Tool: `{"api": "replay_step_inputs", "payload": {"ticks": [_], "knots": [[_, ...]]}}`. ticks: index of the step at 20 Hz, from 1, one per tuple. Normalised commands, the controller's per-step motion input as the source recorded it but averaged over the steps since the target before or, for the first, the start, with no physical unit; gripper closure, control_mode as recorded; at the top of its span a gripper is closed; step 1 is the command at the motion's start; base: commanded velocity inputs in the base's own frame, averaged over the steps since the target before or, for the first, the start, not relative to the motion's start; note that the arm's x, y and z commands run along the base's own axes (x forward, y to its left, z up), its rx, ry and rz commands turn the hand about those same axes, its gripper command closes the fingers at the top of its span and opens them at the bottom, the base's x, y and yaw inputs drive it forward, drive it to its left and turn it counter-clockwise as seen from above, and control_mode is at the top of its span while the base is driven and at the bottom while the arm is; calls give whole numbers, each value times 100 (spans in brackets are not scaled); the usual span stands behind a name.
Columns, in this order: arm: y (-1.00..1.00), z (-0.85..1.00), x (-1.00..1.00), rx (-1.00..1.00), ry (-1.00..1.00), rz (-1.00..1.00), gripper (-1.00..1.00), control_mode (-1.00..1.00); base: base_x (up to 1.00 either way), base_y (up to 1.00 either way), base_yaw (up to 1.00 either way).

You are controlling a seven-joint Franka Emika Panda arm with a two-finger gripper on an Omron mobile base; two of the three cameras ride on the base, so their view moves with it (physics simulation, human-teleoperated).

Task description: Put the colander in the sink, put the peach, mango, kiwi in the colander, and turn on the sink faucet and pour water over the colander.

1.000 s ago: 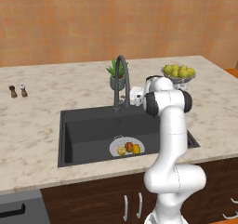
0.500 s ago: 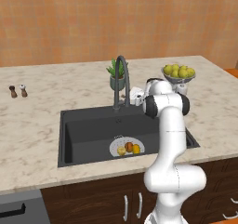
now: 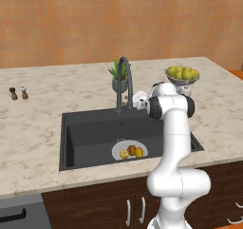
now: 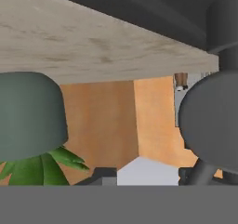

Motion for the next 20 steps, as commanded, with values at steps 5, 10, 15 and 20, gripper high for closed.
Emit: {"api": "replay_step_inputs", "payload": {"ticks": [5, 10, 15, 20], "knots": [[-98, 10, 15, 9, 0, -19, 100, -100, 0, 0, 0], [-100, 10, 24, 8, 0, -19, 100, -100, 0, 0, 0], [-100, 10, 32, 9, 0, -19, 100, -100, 0, 0, 0], [-100, 9, 34, 13, 2, -16, 100, -100, 0, 0, 0]]}}
